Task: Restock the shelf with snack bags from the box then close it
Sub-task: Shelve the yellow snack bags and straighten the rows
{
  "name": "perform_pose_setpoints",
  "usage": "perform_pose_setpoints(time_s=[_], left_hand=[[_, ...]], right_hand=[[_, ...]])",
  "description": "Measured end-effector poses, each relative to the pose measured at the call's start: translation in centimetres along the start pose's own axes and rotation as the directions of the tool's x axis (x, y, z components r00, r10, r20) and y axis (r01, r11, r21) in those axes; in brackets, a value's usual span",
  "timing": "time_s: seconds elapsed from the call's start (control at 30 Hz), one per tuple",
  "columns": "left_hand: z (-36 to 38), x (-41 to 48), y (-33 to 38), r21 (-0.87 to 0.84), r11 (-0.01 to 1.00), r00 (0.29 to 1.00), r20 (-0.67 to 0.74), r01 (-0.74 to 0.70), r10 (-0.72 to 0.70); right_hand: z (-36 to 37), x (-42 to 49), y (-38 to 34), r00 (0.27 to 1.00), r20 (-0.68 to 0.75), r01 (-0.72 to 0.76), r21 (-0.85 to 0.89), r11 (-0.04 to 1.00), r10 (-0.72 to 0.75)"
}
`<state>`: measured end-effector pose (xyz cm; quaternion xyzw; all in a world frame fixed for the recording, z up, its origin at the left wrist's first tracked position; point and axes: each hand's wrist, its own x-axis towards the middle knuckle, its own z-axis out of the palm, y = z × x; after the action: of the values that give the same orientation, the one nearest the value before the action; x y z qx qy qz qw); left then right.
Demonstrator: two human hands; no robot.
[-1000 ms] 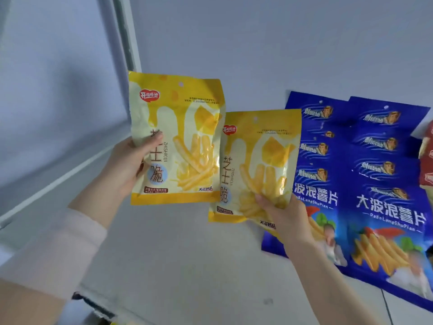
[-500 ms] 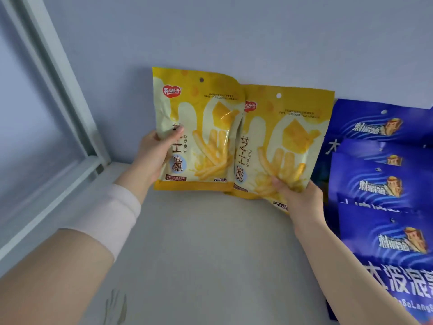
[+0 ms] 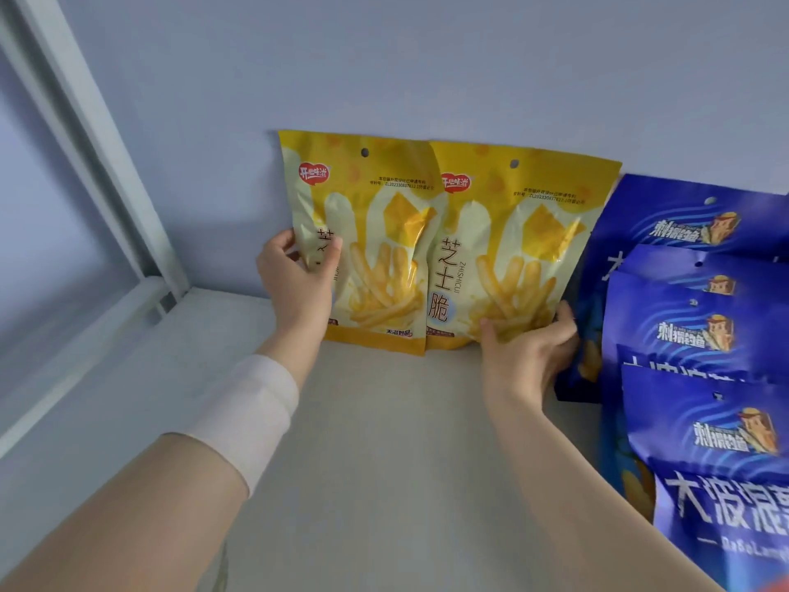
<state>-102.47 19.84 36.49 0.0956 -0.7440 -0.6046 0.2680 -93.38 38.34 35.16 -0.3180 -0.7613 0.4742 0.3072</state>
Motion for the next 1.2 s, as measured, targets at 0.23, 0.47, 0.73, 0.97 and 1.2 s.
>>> perform_pose_setpoints(time_s=[0.23,0.47,0.73,0.97,1.2], left_hand=[[-4.5,-3.7,2.3,0.341,0.923,0.983,0.112,-0.178,0.148],[-15.5,-13.5,6.0,0.783,0.285,0.824,0.565,-0.553,0.046],[-30.2,-29.8,10.7,0.956,0.020,0.940,0.291,-0.292,-0.178],[-44.1,-43.2,13.0,0.995,-0.095,0.973,0.018,-0.041,-0.232],[-55.9,-58.0,11.1,0.985,-0.083,0.938,-0.167,0.148,-0.303]], right_hand=[[-2.1,-4.0,0.2,0.934,0.287,0.284,-0.230,0.931,-0.213],[-9.3,-9.9,-0.3,0.554,0.710,0.762,-0.223,0.609,-0.434],[-17.2,-20.3,-1.6,0.119,0.854,0.957,0.037,0.287,-0.507],[-23.6,-34.3,-2.6,-0.188,0.811,0.964,0.259,0.052,-0.555],[-30.1,-49.9,0.6,-0.399,0.754,0.888,0.459,-0.016,-0.521]])
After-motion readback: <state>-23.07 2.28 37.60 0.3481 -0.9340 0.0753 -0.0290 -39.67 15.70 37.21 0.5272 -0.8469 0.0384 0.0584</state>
